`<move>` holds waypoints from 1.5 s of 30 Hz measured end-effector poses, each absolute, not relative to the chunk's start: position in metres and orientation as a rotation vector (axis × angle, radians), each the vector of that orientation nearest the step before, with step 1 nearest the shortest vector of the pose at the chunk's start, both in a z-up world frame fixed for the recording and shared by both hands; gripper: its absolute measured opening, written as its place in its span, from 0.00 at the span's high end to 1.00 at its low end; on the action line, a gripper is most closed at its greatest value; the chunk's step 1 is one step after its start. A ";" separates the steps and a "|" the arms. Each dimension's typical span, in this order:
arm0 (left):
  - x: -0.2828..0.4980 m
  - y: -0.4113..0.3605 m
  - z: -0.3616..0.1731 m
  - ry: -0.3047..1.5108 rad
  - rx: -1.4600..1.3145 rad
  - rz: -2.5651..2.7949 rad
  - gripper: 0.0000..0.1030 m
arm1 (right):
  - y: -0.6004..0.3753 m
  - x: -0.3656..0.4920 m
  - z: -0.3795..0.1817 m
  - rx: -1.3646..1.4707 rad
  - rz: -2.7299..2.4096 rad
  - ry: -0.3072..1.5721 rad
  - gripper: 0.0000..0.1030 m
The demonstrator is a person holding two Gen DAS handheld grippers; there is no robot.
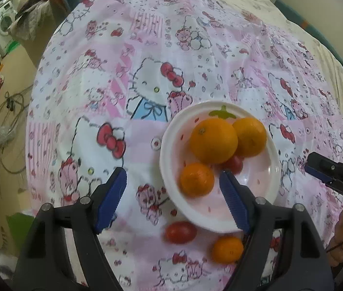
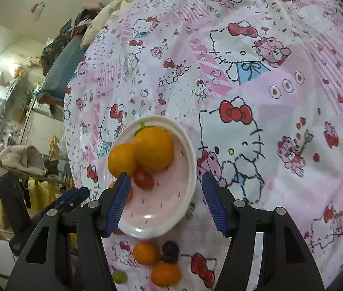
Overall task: Organize fruits
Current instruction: 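Grasp the oval red tomato in front of the plate with the left gripper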
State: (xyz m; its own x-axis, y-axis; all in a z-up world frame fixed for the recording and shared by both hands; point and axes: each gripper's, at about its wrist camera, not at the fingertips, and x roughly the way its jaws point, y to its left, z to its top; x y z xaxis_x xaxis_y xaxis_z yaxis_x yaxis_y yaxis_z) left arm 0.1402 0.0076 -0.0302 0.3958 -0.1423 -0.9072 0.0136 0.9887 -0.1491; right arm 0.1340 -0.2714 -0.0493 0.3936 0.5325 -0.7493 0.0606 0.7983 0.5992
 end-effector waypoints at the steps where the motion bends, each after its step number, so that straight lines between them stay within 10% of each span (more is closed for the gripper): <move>1: 0.136 0.009 -0.030 1.166 -0.122 -0.102 0.26 | -0.274 0.130 -0.048 0.601 0.311 1.139 0.37; 23: 0.087 -0.003 -0.069 1.253 -0.029 -0.138 0.27 | -0.284 0.063 -0.050 0.638 0.284 1.184 0.37; 45: 0.097 -0.041 -0.095 1.270 0.151 -0.149 0.67 | -0.294 0.067 -0.043 0.700 0.288 1.149 0.37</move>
State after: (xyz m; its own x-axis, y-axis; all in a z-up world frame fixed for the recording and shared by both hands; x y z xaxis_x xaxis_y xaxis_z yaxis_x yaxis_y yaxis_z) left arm 0.0973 -0.0414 -0.0955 0.2892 -0.0279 -0.9569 0.1945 0.9804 0.0302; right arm 0.0669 -0.2942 -0.0432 0.4021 0.5478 -0.7337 0.1374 0.7561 0.6398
